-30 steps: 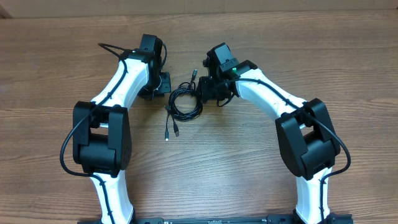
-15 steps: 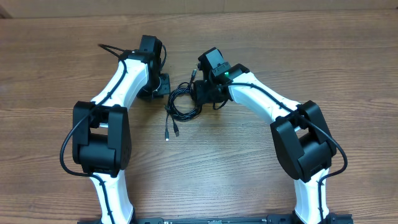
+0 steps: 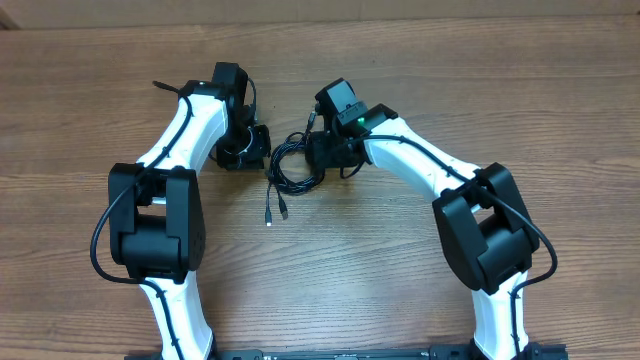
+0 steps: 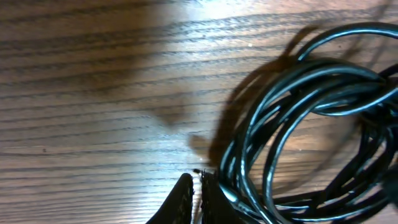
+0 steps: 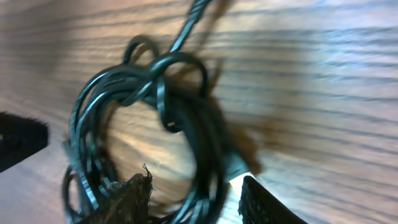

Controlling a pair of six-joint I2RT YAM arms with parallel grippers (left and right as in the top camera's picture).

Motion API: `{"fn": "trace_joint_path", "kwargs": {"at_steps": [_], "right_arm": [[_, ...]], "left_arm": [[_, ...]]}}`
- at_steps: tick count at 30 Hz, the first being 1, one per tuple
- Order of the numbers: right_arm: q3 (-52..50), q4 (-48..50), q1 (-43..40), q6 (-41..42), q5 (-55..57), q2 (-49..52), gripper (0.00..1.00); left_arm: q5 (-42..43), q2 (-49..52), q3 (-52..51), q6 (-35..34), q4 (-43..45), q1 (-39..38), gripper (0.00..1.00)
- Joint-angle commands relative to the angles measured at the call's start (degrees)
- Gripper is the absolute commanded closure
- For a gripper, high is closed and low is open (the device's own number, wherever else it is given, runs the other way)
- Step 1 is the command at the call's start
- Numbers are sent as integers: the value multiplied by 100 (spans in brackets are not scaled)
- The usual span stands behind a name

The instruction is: Untangle cables

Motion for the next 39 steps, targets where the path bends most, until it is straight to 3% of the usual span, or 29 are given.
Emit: {"fn": "trace_joint_path", "kwargs": {"at_steps": [1, 12, 26, 39], "right_arm": [[-50, 15, 92, 24, -420, -118, 53], [-50, 275, 24, 2, 426, -118, 52], [-50, 1036, -55, 4, 442, -118, 50], [-50, 1180, -55, 173, 433, -107, 60]], "left_arm": [[212, 0, -31, 70, -7, -2, 91], [214, 2, -31, -44, 133, -20, 90], [160, 2, -33, -61, 487, -157, 90], [151, 2, -691, -13, 898, -157, 93]]}}
